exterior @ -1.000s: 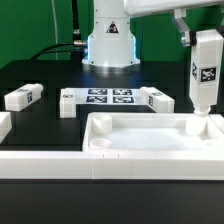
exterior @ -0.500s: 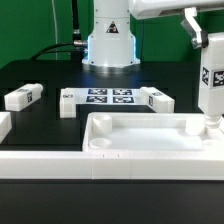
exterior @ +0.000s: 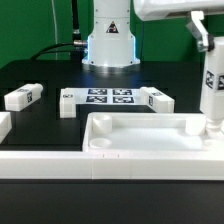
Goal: Assemble desk
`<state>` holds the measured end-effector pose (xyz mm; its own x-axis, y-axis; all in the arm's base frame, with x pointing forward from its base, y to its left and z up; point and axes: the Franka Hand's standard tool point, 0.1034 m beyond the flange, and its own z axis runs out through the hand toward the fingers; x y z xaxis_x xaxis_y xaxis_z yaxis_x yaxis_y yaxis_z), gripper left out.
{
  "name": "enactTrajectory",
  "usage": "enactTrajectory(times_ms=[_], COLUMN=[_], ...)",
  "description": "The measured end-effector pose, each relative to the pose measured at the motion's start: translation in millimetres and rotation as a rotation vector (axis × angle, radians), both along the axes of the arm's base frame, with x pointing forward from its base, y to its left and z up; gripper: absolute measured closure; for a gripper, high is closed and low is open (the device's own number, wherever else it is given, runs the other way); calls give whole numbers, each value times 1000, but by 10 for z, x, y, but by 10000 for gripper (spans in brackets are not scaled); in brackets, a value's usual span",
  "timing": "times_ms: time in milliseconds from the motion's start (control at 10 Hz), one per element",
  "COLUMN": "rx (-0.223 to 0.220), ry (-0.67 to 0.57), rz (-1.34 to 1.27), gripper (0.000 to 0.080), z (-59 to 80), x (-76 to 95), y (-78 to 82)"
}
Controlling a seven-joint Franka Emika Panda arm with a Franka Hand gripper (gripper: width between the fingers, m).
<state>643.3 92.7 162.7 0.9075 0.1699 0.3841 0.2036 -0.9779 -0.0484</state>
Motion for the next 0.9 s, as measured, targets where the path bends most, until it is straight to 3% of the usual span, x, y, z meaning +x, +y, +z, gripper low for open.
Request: enactTrajectory(times_ms=[900], rx=[0], ry=[7], rz=[12], gripper=[509], z=[-100], x=[76], y=[15])
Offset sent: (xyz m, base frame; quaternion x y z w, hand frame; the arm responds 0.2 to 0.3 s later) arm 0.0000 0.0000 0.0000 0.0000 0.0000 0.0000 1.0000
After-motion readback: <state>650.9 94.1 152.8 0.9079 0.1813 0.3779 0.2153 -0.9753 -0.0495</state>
